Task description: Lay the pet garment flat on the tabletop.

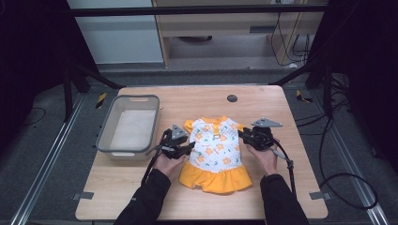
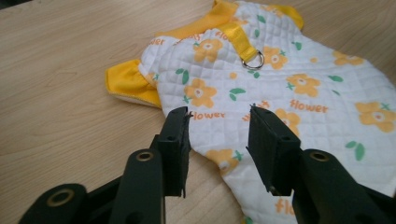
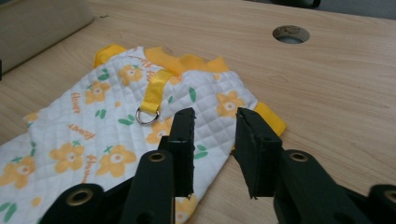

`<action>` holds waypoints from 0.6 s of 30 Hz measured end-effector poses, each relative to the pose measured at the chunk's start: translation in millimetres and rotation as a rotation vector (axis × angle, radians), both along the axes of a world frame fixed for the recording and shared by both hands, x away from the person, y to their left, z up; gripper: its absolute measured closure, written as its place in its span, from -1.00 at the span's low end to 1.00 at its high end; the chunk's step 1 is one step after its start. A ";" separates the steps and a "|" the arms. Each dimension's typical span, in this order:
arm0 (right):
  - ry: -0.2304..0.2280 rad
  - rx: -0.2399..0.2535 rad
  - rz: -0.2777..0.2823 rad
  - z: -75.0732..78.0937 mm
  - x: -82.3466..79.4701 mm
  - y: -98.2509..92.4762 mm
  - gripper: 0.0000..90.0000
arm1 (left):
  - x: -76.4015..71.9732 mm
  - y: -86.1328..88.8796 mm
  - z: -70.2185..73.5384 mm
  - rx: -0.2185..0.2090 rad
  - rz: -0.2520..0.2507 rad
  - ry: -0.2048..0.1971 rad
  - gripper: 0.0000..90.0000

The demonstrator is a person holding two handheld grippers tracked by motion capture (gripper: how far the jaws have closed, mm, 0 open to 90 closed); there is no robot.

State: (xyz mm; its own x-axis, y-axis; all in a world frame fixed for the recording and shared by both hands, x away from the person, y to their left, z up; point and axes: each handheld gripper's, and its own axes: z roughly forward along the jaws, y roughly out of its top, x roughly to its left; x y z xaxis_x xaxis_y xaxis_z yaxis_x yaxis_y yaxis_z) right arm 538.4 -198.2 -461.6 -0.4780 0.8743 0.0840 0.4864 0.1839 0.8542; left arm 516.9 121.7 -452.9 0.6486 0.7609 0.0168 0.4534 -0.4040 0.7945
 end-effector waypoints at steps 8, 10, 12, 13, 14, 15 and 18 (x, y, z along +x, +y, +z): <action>-0.015 0.001 0.021 11.8 -31.7 -12.0 0.11 | -26.0 12.4 13.7 -0.016 -0.073 -0.021 0.12; -0.018 -0.001 0.029 11.9 -40.0 -14.7 0.00 | -32.8 17.4 14.4 -0.012 -0.085 -0.023 0.09; -0.010 0.002 0.035 11.1 -47.4 -18.1 -0.09 | -39.9 22.7 13.2 -0.011 -0.092 -0.022 0.07; -0.008 0.006 0.034 10.7 -50.9 -20.0 -0.13 | -43.4 25.3 12.0 -0.012 -0.096 -0.020 0.06; -0.006 0.010 0.033 10.1 -54.3 -21.6 -0.18 | -46.6 28.1 10.9 -0.012 -0.097 -0.016 0.05; -0.002 0.013 0.034 9.7 -57.6 -23.4 -0.22 | -49.6 30.8 10.2 -0.013 -0.095 -0.014 0.03; 0.004 0.024 0.029 6.1 -67.4 -28.5 -0.34 | -58.0 39.2 7.7 -0.030 -0.100 -0.009 0.01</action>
